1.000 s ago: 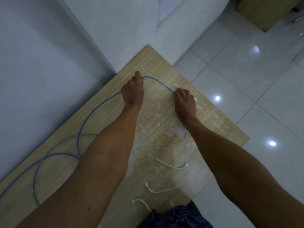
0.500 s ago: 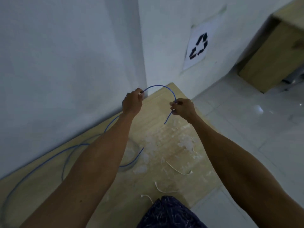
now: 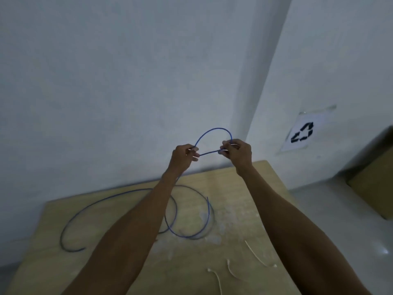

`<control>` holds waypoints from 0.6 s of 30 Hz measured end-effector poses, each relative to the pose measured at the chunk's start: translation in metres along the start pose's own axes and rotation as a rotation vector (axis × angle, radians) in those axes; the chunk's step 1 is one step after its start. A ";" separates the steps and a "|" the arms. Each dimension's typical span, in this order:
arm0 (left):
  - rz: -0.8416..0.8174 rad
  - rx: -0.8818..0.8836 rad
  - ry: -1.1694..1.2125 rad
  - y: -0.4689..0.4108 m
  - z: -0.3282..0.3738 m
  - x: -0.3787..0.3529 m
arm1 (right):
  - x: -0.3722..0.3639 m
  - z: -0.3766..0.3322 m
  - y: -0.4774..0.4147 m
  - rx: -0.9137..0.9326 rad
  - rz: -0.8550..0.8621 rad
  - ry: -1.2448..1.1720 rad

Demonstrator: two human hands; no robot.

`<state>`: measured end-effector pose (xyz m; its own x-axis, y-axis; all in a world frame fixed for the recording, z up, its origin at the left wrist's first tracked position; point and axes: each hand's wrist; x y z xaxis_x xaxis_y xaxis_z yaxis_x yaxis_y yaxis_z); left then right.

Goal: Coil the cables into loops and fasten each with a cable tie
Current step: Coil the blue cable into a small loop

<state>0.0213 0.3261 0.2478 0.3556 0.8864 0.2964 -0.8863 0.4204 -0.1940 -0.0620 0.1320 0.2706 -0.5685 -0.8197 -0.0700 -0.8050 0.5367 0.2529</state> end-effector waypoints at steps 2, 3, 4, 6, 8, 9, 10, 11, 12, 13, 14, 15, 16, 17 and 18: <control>0.051 0.036 0.135 0.015 0.010 0.020 | -0.024 -0.003 0.017 -0.006 -0.005 -0.075; 0.076 0.050 0.201 0.021 0.015 0.029 | -0.035 -0.004 0.025 -0.015 -0.004 -0.116; 0.099 0.063 0.262 0.027 0.020 0.036 | -0.046 -0.004 0.032 -0.027 0.001 -0.160; 0.159 0.104 0.398 0.038 0.029 0.049 | -0.066 -0.003 0.045 -0.060 0.021 -0.241; 0.210 0.153 0.575 0.045 0.036 0.060 | -0.083 -0.003 0.055 -0.101 0.054 -0.311; 0.212 0.167 0.662 0.049 0.039 0.065 | -0.090 -0.004 0.060 -0.121 0.067 -0.344; 0.204 0.173 0.739 0.052 0.042 0.070 | -0.097 -0.005 0.065 -0.140 0.075 -0.376; 0.197 0.172 0.801 0.054 0.043 0.074 | -0.102 -0.007 0.070 -0.153 0.077 -0.400; 0.197 0.162 0.844 0.057 0.044 0.077 | -0.107 -0.009 0.073 -0.162 0.073 -0.413; 0.204 0.139 0.856 0.059 0.045 0.080 | -0.111 -0.012 0.076 -0.165 0.064 -0.418; 0.214 0.105 0.844 0.060 0.046 0.082 | -0.114 -0.014 0.079 -0.162 0.047 -0.414; 0.229 0.066 0.817 0.061 0.048 0.084 | -0.117 -0.016 0.080 -0.155 0.024 -0.401; 0.250 0.029 0.789 0.061 0.050 0.085 | -0.119 -0.019 0.082 -0.143 -0.001 -0.382; 0.275 0.000 0.768 0.061 0.053 0.085 | -0.120 -0.021 0.084 -0.132 -0.025 -0.364; 0.299 -0.019 0.758 0.060 0.056 0.086 | -0.121 -0.023 0.085 -0.123 -0.047 -0.348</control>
<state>-0.0183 0.4166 0.3144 0.2144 0.8494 -0.4823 -0.9729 0.1421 -0.1822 -0.0582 0.2721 0.3228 -0.5725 -0.7144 -0.4024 -0.8169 0.4549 0.3546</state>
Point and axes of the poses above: each hand's wrist, its own y-axis away from the middle knuckle, its own x-axis out of the back of the hand, z = x × y, and after that the axes turned 13 degrees about -x, right-handed
